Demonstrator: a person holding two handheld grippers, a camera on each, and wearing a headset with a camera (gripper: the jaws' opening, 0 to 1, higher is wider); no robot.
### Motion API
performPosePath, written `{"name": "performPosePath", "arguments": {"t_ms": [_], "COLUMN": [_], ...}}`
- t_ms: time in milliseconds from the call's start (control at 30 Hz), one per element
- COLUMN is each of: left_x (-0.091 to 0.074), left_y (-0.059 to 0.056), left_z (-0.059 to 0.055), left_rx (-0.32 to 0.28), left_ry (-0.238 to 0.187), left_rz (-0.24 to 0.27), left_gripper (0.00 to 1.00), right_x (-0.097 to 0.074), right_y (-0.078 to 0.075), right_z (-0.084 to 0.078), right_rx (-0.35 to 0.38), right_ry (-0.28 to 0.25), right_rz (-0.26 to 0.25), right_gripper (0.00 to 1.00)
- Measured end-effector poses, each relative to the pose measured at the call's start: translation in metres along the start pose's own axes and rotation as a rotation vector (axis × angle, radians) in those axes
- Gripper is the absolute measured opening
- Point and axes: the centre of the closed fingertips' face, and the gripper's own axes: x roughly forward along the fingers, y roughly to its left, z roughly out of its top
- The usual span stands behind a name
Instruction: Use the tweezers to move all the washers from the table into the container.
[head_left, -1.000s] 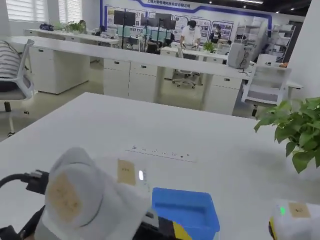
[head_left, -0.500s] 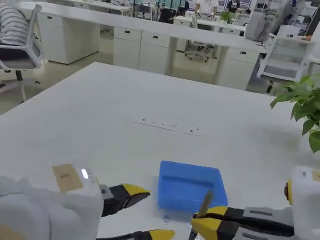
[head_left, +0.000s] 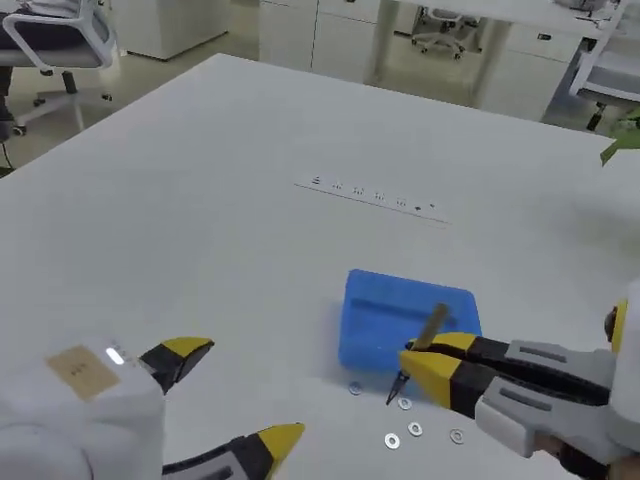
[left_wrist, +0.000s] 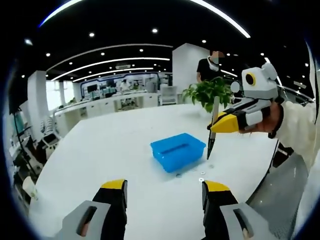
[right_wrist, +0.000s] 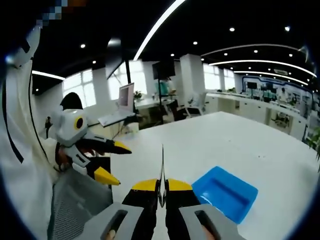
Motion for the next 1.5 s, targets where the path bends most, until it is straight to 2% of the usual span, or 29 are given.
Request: {"name": "performPosePath", "arguments": {"t_ms": [100,167,233,367,567,667,800,967,1100,1300,1433,1500], "left_x": [0.007,0.013,0.015,0.016,0.017,0.017,0.018,0.018,0.019,0.020,0.020,0.020], "left_y": [0.004,0.005,0.006,0.010,0.015,0.014,0.015,0.016,0.014,0.010,0.008,0.007], "left_z": [-0.005,-0.010,-0.010,-0.019,-0.026,-0.027,-0.030,-0.031,-0.033,-0.032,-0.032,-0.032], "left_rx": [0.014,-0.005,-0.004,-0.002,-0.032,-0.033,-0.024,-0.026,-0.014,0.022,0.026,0.031], "left_ry": [0.008,0.035,0.032,0.064,0.088,0.093,0.103,0.105,0.120,0.114,0.120,0.120], "left_rz": [0.028,0.012,0.014,0.031,0.033,0.027,0.035,0.041,0.038,0.036,0.029,0.029], "left_gripper": [0.62,0.59,0.57,0.57,0.55,0.54,0.54,0.54,0.56,0.59,0.61,0.64], "right_x": [0.007,0.013,0.019,0.029,0.045,0.052,0.058,0.061,0.066,0.070,0.074,0.075], "right_y": [-0.006,-0.012,-0.015,-0.022,-0.031,-0.036,-0.042,-0.052,-0.053,-0.054,-0.055,-0.057], "right_z": [-0.003,-0.005,-0.009,-0.017,-0.029,-0.036,-0.042,-0.046,-0.052,-0.062,-0.066,-0.070], "right_rx": [0.008,-0.015,-0.028,-0.061,-0.046,-0.062,-0.042,-0.047,-0.063,-0.060,-0.057,-0.088], "right_ry": [-0.017,-0.029,-0.021,0.002,0.002,0.013,0.018,0.002,0.015,0.029,0.034,0.053], "right_rz": [0.020,0.026,0.049,0.056,0.085,0.093,0.111,0.113,0.125,0.132,0.134,0.127], "right_gripper": [0.01,0.01,0.01,0.01,0.01,0.01,0.01,0.01,0.01,0.01,0.02,0.02]}}
